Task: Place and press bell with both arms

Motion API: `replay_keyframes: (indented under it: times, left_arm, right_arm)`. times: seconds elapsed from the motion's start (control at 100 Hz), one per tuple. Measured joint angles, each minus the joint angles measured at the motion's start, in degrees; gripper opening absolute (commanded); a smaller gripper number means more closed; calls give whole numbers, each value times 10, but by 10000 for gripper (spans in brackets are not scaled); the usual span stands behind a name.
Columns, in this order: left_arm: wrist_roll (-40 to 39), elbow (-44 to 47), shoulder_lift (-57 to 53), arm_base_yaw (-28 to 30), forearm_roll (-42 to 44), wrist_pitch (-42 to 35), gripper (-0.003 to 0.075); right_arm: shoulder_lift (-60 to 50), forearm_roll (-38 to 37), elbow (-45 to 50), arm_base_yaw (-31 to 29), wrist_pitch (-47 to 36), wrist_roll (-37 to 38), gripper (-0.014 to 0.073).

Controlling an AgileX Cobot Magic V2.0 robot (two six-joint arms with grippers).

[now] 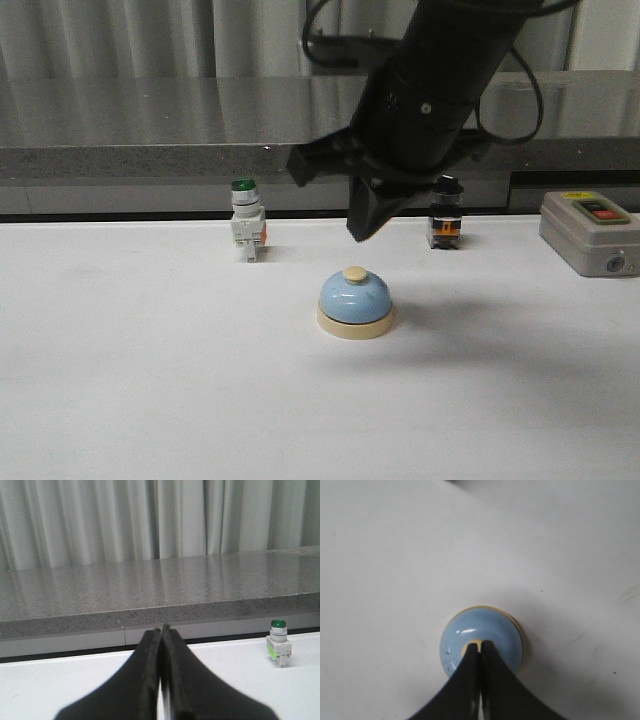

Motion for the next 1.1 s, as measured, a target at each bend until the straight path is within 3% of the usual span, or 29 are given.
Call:
replay_keyframes:
  times: [0.37,0.86,1.1]
  left_arm:
    - [0,0,0,0,0,0,-20]
    - [0,0,0,0,0,0,-20]
    - [0,0,0,0,0,0,-20]
  right_arm:
    - [-125,-6,26,-67,-1,0,-60]
    - [-393,-11,265,-218,-86,0,-60]
    - [-541,-11,366,-234,-109,-1,-60]
